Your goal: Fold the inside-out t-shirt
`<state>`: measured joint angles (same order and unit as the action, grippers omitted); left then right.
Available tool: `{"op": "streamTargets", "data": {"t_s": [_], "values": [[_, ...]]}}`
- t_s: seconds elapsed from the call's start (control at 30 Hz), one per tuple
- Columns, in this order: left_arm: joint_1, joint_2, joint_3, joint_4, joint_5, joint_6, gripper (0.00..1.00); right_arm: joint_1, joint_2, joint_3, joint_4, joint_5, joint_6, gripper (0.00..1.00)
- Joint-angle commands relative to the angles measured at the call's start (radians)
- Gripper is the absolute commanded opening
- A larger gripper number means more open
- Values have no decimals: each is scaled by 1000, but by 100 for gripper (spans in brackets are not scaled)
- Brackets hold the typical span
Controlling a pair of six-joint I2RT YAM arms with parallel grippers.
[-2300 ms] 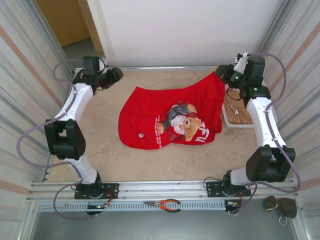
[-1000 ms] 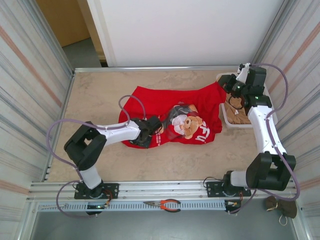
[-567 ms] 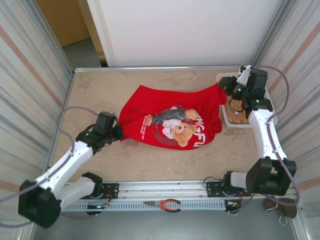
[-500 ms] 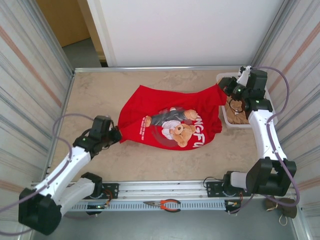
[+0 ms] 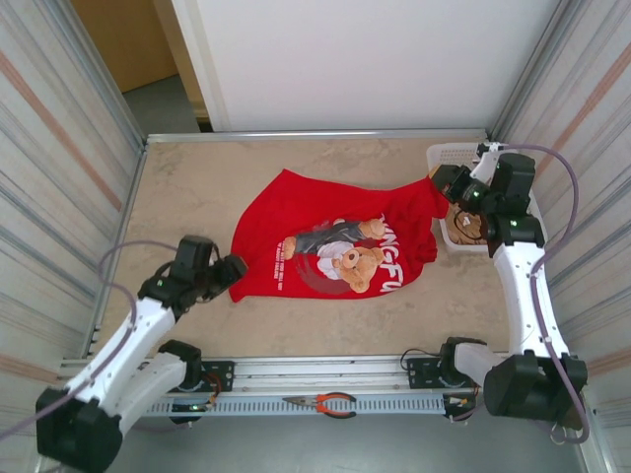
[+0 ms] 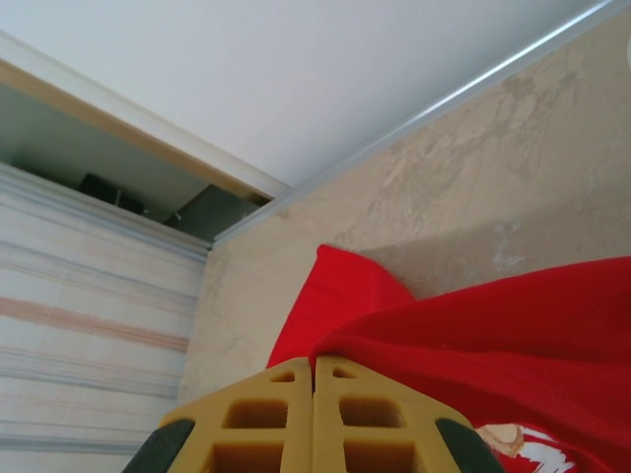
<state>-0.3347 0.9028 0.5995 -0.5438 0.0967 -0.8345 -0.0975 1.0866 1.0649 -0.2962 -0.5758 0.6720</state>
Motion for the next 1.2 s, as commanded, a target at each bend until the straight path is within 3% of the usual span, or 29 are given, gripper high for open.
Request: {"op": "streamTargets", "data": {"t_s": [0.0, 0.23, 0.47, 0.7, 1.17], "values": [[8, 197, 185, 87, 11, 193, 61, 6, -38, -44, -28, -14, -6, 0], [11, 828, 769, -30, 29, 510, 56, 13, -38, -142, -15, -19, -23, 0], [25, 1235, 1236, -200, -5, 618, 52, 23, -37, -201, 2, -12, -26, 0], [46, 1395, 1405, -231, 18, 634, 52, 34, -23, -216, 14, -10, -26, 0], [47, 1515, 1511, -217, 88, 602, 51, 41, -14, -209, 15, -4, -28, 0]]}}
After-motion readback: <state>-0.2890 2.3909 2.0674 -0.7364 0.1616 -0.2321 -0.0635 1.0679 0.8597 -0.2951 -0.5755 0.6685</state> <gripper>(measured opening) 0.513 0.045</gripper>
